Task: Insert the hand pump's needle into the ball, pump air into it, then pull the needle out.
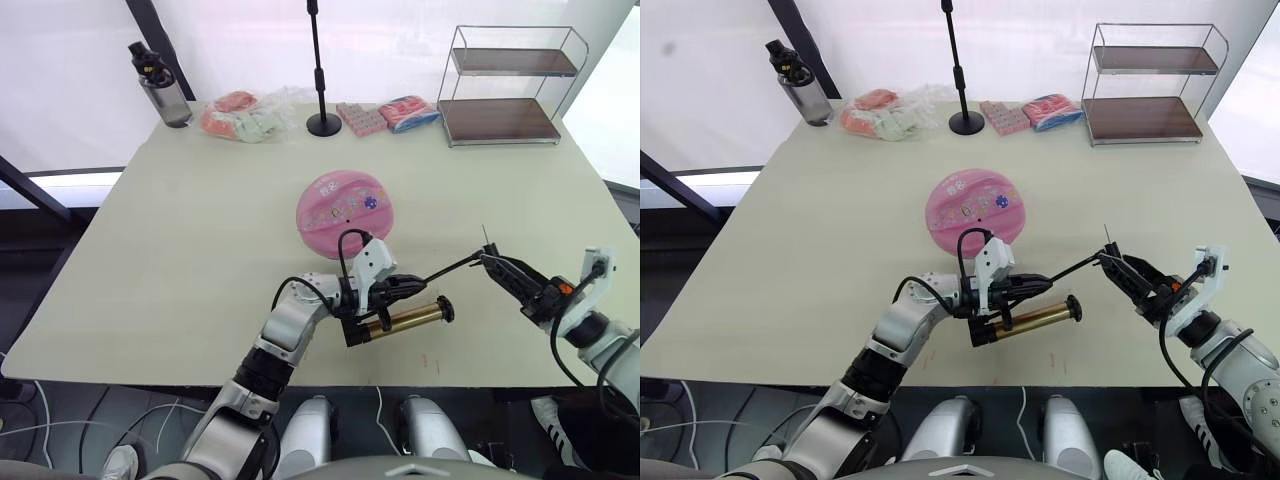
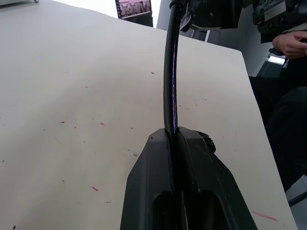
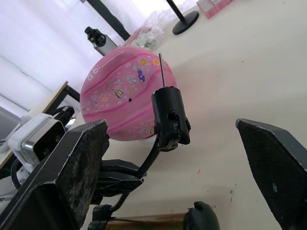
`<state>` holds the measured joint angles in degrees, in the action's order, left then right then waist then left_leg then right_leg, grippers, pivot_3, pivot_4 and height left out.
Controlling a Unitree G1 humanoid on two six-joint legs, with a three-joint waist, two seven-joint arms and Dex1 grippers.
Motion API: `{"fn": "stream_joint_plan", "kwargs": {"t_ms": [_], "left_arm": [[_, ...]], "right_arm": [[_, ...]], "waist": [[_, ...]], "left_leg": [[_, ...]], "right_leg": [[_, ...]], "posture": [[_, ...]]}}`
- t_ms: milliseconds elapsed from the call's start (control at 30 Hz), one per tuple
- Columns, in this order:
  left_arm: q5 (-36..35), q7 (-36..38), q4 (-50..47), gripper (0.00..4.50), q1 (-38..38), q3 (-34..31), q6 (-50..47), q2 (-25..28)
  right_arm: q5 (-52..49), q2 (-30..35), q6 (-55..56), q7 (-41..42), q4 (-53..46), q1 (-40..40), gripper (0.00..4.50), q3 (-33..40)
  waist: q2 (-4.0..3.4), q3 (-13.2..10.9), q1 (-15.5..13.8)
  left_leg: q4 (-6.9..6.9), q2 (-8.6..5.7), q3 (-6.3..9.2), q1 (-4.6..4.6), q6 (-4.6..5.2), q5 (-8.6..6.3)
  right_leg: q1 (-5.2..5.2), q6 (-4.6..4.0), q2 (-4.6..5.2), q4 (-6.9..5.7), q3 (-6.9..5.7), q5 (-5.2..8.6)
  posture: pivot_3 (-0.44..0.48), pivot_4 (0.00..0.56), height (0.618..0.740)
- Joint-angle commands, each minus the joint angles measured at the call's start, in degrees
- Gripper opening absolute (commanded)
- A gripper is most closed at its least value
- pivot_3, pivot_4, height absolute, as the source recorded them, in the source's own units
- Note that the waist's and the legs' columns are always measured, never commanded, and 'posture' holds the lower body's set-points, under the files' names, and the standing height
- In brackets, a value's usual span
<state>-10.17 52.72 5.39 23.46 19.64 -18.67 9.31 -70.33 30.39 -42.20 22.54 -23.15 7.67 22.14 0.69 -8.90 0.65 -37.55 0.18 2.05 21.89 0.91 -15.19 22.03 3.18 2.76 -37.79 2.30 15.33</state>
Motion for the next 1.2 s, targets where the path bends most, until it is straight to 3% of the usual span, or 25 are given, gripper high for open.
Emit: {"fn": "stream_joint_plan", "kwargs": {"t_ms": [33, 167, 233, 433, 500, 533, 1100, 1133, 1167, 1200], "left_arm": [[-1.1, 0.4, -1.8, 0.07, 0.3, -0.1, 0.5, -0.1], [-1.2, 0.4, -1.8, 0.07, 0.3, 0.0, 0.5, 0.0], [-1.2, 0.4, -1.9, 0.0, 0.3, 0.0, 0.5, 0.0], [-1.1, 0.5, -1.9, 0.0, 0.1, 0.4, 0.6, 0.2], [-1.1, 0.5, -2.0, 0.0, 0.1, 0.4, 0.6, 0.2], [-1.0, 0.5, -1.9, 0.0, 0.1, 0.4, 0.6, 0.2], [-0.2, -0.9, -0.8, 0.0, 0.4, 0.0, 3.5, -0.1], [-0.1, -1.2, -0.7, 0.8, 0.4, -0.1, 3.8, -0.1], [-0.1, -1.3, -0.7, 0.94, 0.4, -0.1, 4.2, 0.0], [-0.1, -1.4, -0.6, 1.52, 0.4, -0.2, 4.4, 0.0]], "right_arm": [[-1.3, -0.4, -0.1, -0.4, -1.6, -1.4, 4.5, 0.0], [-1.2, -0.2, -0.6, -0.4, -1.4, -1.8, 4.5, -0.1], [-1.4, -0.2, -0.7, -0.6, -1.3, -1.9, 3.99, -0.1], [-1.3, -0.6, -1.2, -0.9, -1.4, -2.4, 1.55, -0.1], [-1.2, -0.6, -1.2, -0.8, -1.4, -2.4, 0.47, -0.1], [-1.1, -0.5, -1.2, -0.7, -1.4, -2.3, 0.33, -0.1], [-0.1, -0.7, -0.5, 0.2, -1.1, -1.7, 0.33, 0.0], [0.0, -0.8, -0.4, 0.2, -1.1, -1.8, 0.33, 0.0], [0.1, -0.8, -0.2, 0.2, -1.1, -1.8, 0.33, 0.0], [0.3, -1.0, 0.0, 0.2, -1.1, -1.9, 0.33, 0.0]], "waist": [[0.0, 0.0, 0.0], [0.0, 0.0, 0.0], [0.0, 0.0, 0.0], [0.0, 0.0, 0.0], [0.0, 0.0, 0.0], [0.0, 0.0, 0.0], [0.0, 0.0, 0.0], [0.0, 0.0, 0.0], [0.0, 0.0, 0.0], [0.0, 0.0, 0.0]], "left_leg": [[0.0, 0.0, 0.0, -0.01, 0.0, 0.0], [0.0, 0.0, 0.0, -0.01, 0.0, 0.0], [0.0, 0.0, 0.0, 0.0, 0.0, 0.0], [0.0, 0.0, 0.0, -0.01, 0.0, 0.0], [0.0, 0.0, 0.0, 0.0, 0.0, 0.0], [0.0, 0.0, 0.0, 0.0, 0.0, 0.0], [0.0, 0.0, 0.0, 0.01, 0.0, 0.0], [0.0, 0.0, 0.0, 0.01, 0.0, 0.0], [0.0, 0.0, 0.0, 0.01, 0.0, 0.0], [0.0, 0.0, 0.0, 0.01, 0.0, 0.0]], "right_leg": [[0.0, 0.0, 0.0, 0.0, 0.0, 0.0], [0.0, 0.0, -0.01, -0.02, -0.01, 0.0], [0.0, 0.0, 0.0, 0.0, -0.01, 0.0], [0.01, 0.0, 0.0, -0.01, 0.0, 0.0], [0.01, 0.0, -0.01, -0.01, -0.01, 0.0], [0.01, 0.0, -0.01, 0.0, 0.0, 0.0], [0.01, 0.01, 0.0, 0.01, -0.01, 0.0], [0.01, 0.01, 0.0, 0.01, 0.0, 0.0], [0.01, 0.01, -0.01, 0.01, -0.01, 0.0], [0.02, 0.01, 0.0, 0.01, 0.0, 0.0]], "posture": [[0.0, 0.15, 0.74], [0.0, 0.15, 0.74], [0.0, 0.15, 0.74], [0.0, 0.15, 0.74], [0.0, 0.15, 0.74], [0.0, 0.15, 0.74], [0.0, 0.15, 0.74], [0.0, 0.15, 0.74], [0.0, 0.15, 0.74], [0.0, 0.15, 0.74]]}}
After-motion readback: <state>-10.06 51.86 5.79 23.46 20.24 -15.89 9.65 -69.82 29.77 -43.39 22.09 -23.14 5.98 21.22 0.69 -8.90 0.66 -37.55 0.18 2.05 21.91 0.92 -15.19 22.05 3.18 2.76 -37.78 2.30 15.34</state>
